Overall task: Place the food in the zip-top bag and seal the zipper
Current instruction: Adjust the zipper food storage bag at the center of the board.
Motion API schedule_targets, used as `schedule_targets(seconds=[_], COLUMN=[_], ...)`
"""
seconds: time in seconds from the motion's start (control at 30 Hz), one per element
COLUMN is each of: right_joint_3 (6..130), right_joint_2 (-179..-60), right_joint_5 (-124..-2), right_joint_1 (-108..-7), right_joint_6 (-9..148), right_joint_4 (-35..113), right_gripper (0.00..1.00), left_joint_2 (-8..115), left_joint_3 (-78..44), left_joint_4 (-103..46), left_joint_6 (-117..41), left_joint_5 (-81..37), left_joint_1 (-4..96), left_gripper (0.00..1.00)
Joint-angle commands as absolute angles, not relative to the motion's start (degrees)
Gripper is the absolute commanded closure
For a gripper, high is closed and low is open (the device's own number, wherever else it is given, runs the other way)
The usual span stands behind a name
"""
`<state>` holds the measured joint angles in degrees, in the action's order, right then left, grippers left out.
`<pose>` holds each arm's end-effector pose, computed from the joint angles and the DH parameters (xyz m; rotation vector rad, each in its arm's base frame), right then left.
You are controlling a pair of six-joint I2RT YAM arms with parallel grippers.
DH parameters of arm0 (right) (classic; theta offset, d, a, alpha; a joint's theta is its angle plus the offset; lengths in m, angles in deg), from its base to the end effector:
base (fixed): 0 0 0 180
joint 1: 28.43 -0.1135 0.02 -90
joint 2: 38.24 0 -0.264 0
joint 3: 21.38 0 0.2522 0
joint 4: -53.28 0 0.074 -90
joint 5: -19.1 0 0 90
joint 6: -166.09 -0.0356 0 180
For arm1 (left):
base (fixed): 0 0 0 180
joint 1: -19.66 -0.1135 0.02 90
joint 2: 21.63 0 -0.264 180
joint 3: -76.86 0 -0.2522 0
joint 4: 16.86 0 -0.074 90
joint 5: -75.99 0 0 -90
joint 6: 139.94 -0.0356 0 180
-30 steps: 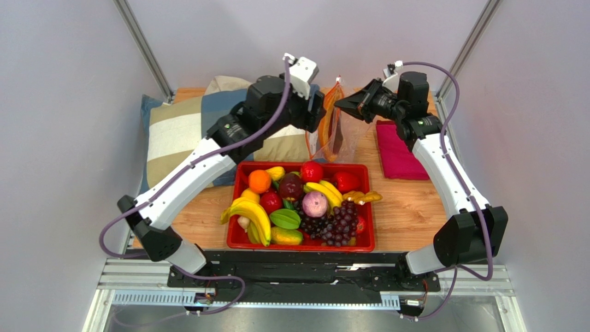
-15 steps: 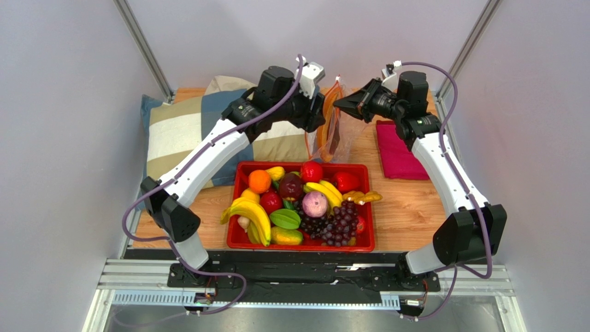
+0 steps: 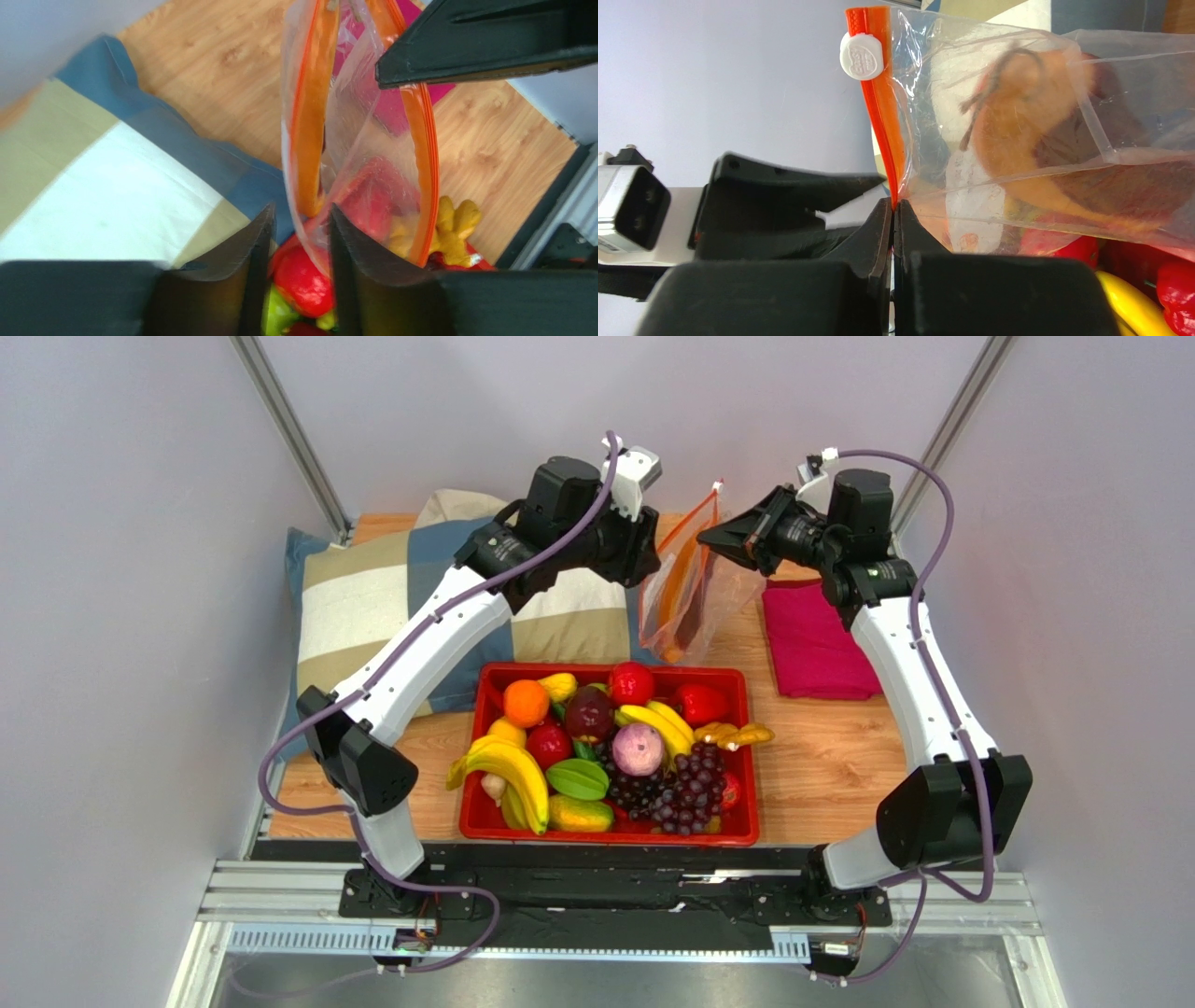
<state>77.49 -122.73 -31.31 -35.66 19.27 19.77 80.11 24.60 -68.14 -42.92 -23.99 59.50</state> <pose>0.3293 0.0646 0.4057 0.3772 2.0495 1.3778 0.3024 -0.2604 0.4360 0.6951 1.9546 -0.6878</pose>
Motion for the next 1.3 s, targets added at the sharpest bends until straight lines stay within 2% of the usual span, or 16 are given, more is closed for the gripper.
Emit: schedule_targets(seconds=[0.0,0.07,0.2,0.3,0.33,0.43,0.53,0.7,0.8,0.83,0.9,0.93,1.03,1.27], right_joint_3=[79.49,79.66,80.27,81.5,82.64,85.45,88.71,85.3,79.95,78.79,78.08,78.17,78.87,78.96], right_joint_2=[-122.79,-123.32,-123.76,-124.28,-124.46,-125.86,-126.74,-126.49,-126.66,-126.92,-128.06,-128.59,-129.73,-128.69], right_joint_5=[-29.24,-29.16,-29.07,-29.24,-29.33,-30.38,-33.45,-37.16,-35.75,-35.31,-34.52,-34.26,-33.64,-34.43], right_joint_1=[-35.46,-35.47,-35.47,-35.11,-34.85,-33.19,-30.82,-29.84,-30.1,-30.28,-30.37,-30.37,-30.54,-30.63], right_joint_6=[21.77,21.69,22.21,22.83,23.18,27.29,32.92,38.21,37.25,36.46,36.45,36.45,35.66,36.36], right_joint_4=[18.08,18.08,18.16,18.08,17.9,14.22,7.81,2.16,4.62,5.5,7.0,7.18,7.97,6.13], right_gripper=[1.0,1.0,1.0,1.0,1.0,1.0,1.0,1.0,1.0,1.0,1.0,1.0,1.0,1.0], left_joint_2=[77.42,79.7,88.83,90.69,90.87,90.96,90.79,93.5,93.69,93.51,91.94,90.97,85.27,67.36], left_joint_3=[22.95,26.17,35.42,37.1,37.27,37.63,37.36,37.89,36.75,35.96,34.73,32.38,25.53,5.75], left_joint_4=[-62.28,-63.39,-71.21,-71.05,-70.88,-69.65,-67.98,-68.15,-66.92,-66.57,-65.87,-65.52,-63.41,-66.83], left_joint_6=[-44.66,-44.93,-44.76,-44.06,-43.97,-42.83,-42.12,-41.24,-41.33,-41.33,-41.86,-42.12,-42.3,-44.05], left_joint_5=[-23.51,-22.19,-22.27,-26.57,-27.19,-25.36,-22.73,-23.85,-27.89,-29.9,-31.76,-33.16,-35.1,-38.44], left_joint_1=[59.48,59.48,59.3,59.22,59.22,58.78,57.37,55.18,54.82,54.91,54.82,54.47,53.68,52.8], left_gripper=[0.37,0.31,0.32,0.44,0.61,0.89,1.0,1.0,0.93,0.76,0.55,0.34,0.01,0.01])
